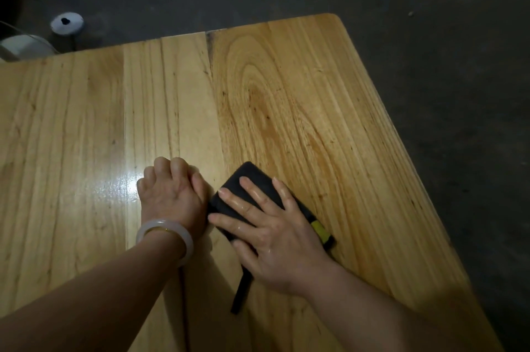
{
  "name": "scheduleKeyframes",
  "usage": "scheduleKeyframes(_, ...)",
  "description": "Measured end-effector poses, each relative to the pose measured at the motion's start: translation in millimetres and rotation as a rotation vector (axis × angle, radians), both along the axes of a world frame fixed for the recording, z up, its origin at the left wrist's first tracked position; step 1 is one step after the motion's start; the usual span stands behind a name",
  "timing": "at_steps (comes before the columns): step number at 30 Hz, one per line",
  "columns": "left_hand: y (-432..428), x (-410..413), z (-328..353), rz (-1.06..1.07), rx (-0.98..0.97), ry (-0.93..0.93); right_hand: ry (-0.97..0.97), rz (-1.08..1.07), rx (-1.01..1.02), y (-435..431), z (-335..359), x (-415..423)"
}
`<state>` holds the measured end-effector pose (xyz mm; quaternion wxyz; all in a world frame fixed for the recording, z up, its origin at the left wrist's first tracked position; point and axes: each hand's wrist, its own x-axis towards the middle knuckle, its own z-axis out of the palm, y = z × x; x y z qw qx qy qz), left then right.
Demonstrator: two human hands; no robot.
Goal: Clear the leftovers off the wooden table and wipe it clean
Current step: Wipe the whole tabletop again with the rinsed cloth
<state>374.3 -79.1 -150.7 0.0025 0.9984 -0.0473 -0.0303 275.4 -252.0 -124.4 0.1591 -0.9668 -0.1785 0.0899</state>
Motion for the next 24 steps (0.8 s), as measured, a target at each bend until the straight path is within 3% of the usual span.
scheduleKeyframes(4, -8, 0, 10, 0.048, -0.156, -0.051, 0.001, -0.016, -0.068, -13, 1, 37)
scheduleKeyframes(12, -5, -1, 12, 0.037, -0.148, -0.033, 0.009, -0.266, -0.196, -77, -2, 100)
scheduleKeyframes(24, -5, 0, 15, 0.046, -0.155, -0.046, 0.046, -0.765, -0.247, -139, -7, 40)
